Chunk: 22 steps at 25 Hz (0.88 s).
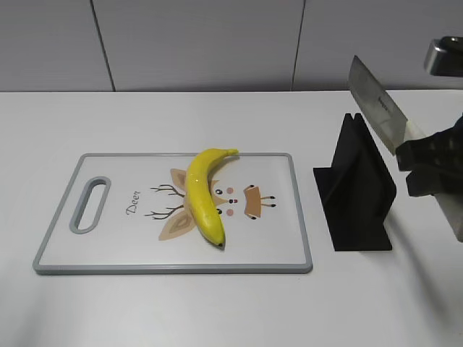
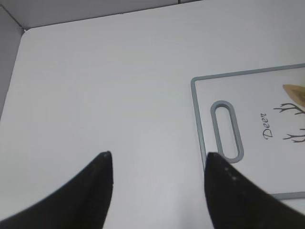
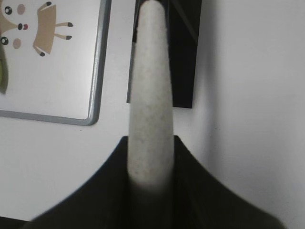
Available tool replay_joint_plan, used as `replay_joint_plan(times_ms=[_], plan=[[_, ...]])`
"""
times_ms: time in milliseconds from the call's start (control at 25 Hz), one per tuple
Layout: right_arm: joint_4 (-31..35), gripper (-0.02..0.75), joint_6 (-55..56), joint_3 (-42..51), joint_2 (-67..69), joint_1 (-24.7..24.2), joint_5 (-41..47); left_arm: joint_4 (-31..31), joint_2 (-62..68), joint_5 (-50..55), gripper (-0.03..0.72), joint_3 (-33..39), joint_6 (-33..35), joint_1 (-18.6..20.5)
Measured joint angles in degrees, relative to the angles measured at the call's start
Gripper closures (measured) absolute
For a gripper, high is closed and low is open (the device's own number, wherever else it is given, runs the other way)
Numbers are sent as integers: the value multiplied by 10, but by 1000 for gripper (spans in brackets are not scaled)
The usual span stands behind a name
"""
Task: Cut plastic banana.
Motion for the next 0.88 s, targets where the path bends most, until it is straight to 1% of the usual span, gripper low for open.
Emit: replay_joint_plan(times_ms=[120,360,520,880], plan=[[0,562,11,15,8,0,-10,6,-47,-15,97,55,-17,0],[-1,562,16,20,59,0,-35,8,-100,-19,97,116,-28,0],[2,562,17,20,86,0,-43,9,-109,-20,97,130,-29,0],[3,562,18,18,122,0,-71,9,-109,-23,98,131,-29,0]])
